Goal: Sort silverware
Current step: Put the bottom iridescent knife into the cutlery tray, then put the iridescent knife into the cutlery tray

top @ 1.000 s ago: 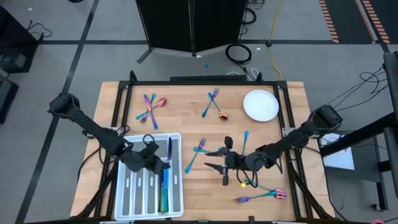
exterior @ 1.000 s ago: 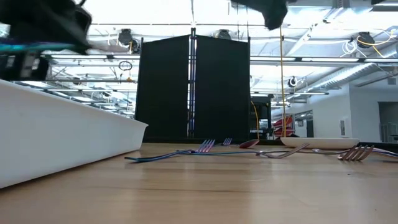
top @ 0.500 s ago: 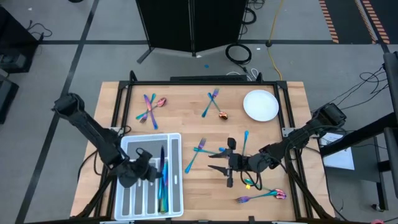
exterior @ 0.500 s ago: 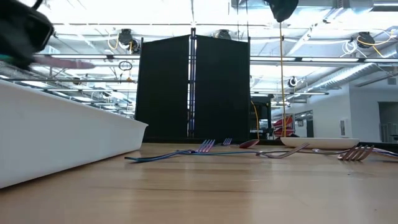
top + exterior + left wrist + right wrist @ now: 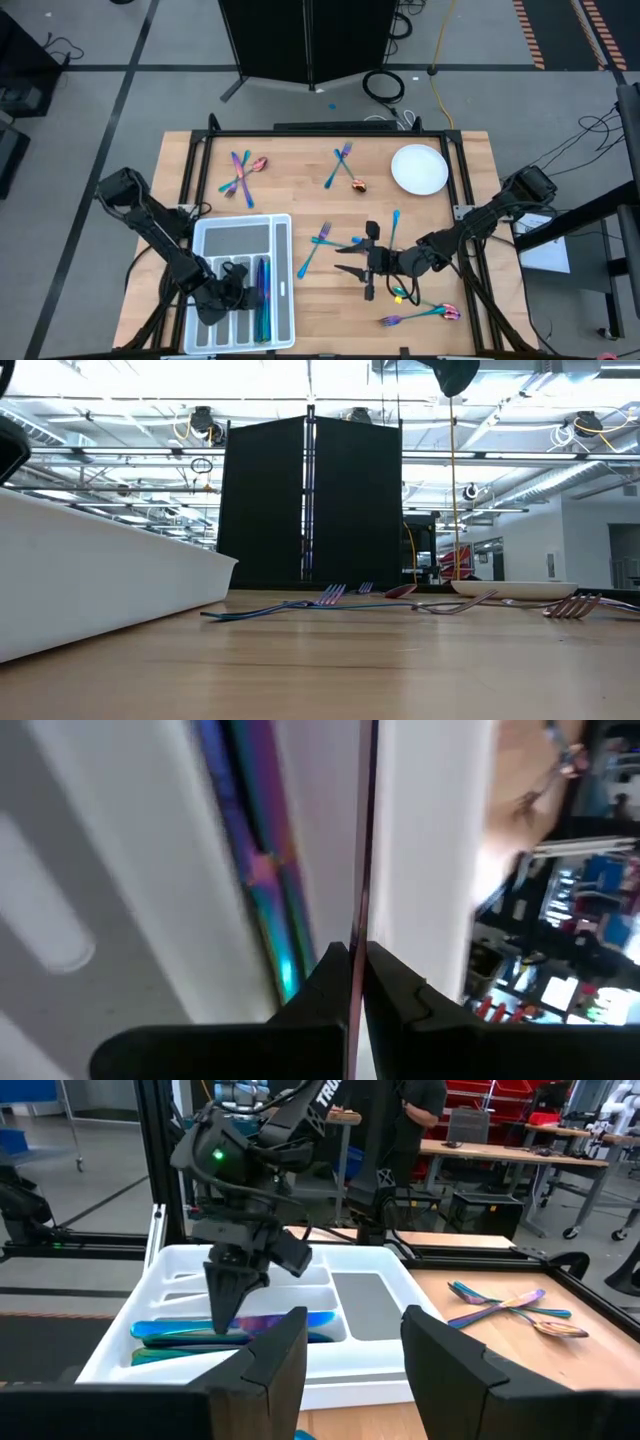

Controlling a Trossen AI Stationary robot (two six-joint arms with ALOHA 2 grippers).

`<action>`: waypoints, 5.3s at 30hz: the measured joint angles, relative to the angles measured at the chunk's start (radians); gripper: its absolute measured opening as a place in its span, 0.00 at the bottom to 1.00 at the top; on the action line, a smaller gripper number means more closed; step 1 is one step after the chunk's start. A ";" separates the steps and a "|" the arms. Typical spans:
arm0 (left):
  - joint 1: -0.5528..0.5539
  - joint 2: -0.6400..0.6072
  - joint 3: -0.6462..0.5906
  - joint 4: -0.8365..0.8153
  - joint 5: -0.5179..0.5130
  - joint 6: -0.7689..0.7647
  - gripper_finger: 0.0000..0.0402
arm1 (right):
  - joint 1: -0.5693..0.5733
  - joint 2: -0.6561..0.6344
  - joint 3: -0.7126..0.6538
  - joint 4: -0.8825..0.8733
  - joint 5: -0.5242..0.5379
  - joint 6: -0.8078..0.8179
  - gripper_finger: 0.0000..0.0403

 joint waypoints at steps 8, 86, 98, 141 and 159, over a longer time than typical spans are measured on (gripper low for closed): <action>0.000 0.031 0.008 -0.003 0.025 -0.018 0.05 | 0.000 0.000 0.000 -0.003 0.002 -0.004 0.37; 1.477 -0.291 0.006 -0.747 0.286 1.295 0.27 | -0.191 0.002 0.000 -0.302 -0.146 0.116 0.37; 1.509 -0.186 0.006 -0.680 0.293 1.269 0.27 | -0.197 0.002 0.000 -0.336 -0.166 0.044 0.37; 1.549 -0.126 0.005 -0.549 0.294 1.278 0.12 | -0.197 0.002 0.000 -0.349 -0.162 0.048 0.37; 1.520 -0.488 0.006 -0.436 0.485 1.267 0.12 | -0.202 0.002 0.000 -0.350 -0.162 0.048 0.37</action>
